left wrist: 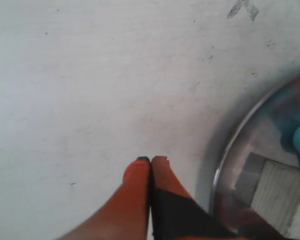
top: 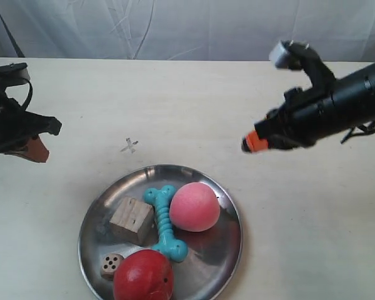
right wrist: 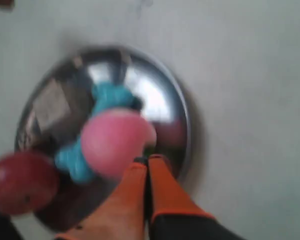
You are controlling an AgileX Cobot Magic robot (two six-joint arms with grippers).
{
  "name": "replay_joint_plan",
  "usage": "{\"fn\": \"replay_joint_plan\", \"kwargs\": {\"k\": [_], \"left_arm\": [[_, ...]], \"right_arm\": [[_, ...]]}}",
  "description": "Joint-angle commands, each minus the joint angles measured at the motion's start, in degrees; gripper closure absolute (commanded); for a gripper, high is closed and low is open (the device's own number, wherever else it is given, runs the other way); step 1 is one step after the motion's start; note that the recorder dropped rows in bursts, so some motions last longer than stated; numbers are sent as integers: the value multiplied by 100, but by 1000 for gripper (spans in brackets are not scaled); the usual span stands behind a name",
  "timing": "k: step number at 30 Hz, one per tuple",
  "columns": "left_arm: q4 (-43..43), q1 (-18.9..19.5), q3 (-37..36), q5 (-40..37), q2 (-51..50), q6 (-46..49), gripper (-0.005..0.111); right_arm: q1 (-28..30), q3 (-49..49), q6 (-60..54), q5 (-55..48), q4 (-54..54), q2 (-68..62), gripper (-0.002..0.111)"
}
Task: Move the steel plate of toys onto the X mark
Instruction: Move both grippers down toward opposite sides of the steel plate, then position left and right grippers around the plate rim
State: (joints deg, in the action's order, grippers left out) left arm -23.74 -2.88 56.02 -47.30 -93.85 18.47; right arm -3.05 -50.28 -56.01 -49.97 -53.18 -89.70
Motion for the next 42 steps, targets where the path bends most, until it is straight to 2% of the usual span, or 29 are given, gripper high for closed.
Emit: {"fn": "replay_joint_plan", "kwargs": {"k": [1,3,5,8,10,13,17,20,29,36,42], "left_arm": [[-662,-11,31,185,-8,-33,107],[-846,-11,31,185,-8,-33,107],[-815,-11,31,98,-8,-33,107],[-682,-11,31,-365,-17,257,102],[-709,-11,31,-729,-17,658,94],[-902,-11,31,-826,-17,976,74],[-1009,-11,31,-813,-103,1340,54],[-1091,-11,31,-813,-455,1367,53],[-1834,-11,31,-948,-1426,2153,53],[-1972,-11,31,-948,-1579,2348,53],[-2065,-11,31,-948,-1579,2539,53]], "right_arm": [[11,26,2780,-726,2294,17,109],[6,146,3522,-644,2474,17,109],[-41,364,3639,-503,2308,17,109],[-41,870,3448,-365,1750,17,109],[-41,1270,2984,-290,1292,17,108],[-41,1778,2159,-163,420,17,93],[-41,2301,1321,210,-959,17,61],[-41,2519,1237,634,-1633,17,57],[-41,2594,1165,872,-2052,17,57],[-41,2650,1053,862,-2310,17,57],[-41,3086,609,972,-2981,17,57]]}}
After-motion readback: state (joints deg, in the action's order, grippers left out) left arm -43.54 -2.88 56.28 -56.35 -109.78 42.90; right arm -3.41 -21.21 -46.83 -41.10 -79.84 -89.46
